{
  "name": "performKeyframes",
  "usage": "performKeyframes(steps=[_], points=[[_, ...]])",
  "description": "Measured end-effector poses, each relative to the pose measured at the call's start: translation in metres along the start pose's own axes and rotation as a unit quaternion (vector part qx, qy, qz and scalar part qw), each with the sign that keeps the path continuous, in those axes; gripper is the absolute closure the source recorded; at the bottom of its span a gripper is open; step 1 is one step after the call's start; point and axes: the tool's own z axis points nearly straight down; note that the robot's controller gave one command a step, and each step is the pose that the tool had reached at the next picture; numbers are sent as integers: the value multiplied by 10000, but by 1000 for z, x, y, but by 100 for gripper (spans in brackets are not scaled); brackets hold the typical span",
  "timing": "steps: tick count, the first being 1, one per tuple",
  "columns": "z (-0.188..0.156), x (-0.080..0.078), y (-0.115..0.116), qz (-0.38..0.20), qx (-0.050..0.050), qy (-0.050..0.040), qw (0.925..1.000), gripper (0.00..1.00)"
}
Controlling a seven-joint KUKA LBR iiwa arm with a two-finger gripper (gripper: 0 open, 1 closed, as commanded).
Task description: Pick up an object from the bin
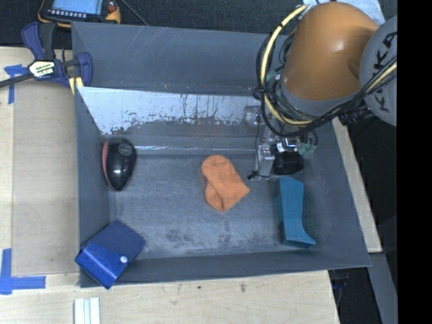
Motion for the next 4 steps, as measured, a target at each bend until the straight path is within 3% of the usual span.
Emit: performKeyframes(steps=[1, 2, 3, 4], points=[[24, -11, 0, -326, 3, -38, 9995, 0], [53, -5, 3, -59, -1, 20, 10000, 0], [70, -18, 12, 251, 0, -7, 9997, 0], [83, 2, 14, -194, 0, 5, 9998, 0]])
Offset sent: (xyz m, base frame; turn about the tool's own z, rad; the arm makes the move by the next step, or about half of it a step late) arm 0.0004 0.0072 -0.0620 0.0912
